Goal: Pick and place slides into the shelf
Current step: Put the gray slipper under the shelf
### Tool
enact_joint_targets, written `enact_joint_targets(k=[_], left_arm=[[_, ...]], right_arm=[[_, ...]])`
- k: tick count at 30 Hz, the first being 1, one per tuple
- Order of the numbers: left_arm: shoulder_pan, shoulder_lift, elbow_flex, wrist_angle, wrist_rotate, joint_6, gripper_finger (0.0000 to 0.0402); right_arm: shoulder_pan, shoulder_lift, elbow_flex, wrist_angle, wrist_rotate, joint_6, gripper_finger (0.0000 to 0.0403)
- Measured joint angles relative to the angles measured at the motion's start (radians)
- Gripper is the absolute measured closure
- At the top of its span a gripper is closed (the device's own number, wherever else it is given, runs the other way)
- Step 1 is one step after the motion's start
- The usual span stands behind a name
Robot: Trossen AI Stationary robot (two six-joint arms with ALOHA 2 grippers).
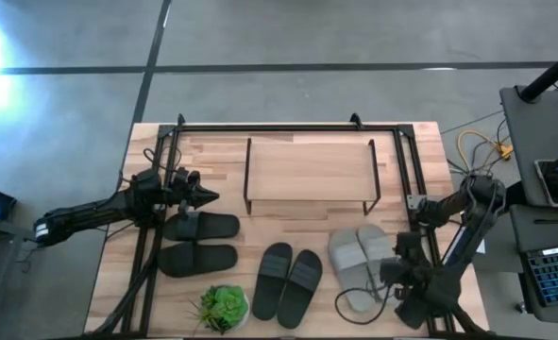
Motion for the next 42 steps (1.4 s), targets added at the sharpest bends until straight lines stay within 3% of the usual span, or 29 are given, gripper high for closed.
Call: enact_joint_targets(k=[3, 8, 15, 26, 29, 34, 42], left_arm=[[0.0, 0.0, 0.0, 0.0, 0.0, 0.0, 0.04], [0.0, 0.0, 0.0, 0.0, 0.0, 0.0, 0.04], [0.0, 0.0, 0.0, 0.0, 0.0, 0.0, 0.04], [0.0, -0.001, 0.0, 0.0, 0.0, 0.0, 0.04], [0.0, -0.001, 0.0, 0.0, 0.0, 0.0, 0.04], [0.0, 0.0, 0.0, 0.0, 0.0, 0.0, 0.04], [0.0, 0.0, 0.0, 0.0, 0.0, 0.0, 0.04]], right_arm=[[0.0, 0.059, 0.0, 0.038, 0.024, -0.057, 0.0215], [0.0, 0.105, -0.002, 0.065, 0.195, -0.101, 0.0215], [0.0, 0.103, -0.02, 0.079, 0.207, -0.012, 0.0215], [-0.04, -0.015, -0.023, 0.32, 0.2, -0.138, 0.0215], [-0.074, -0.05, -0.04, 0.407, 0.203, -0.217, 0.0215], [-0.122, -0.042, -0.063, 0.559, 0.204, -0.503, 0.0213], [-0.16, 0.001, -0.083, 0.553, 0.248, -0.544, 0.0207]])
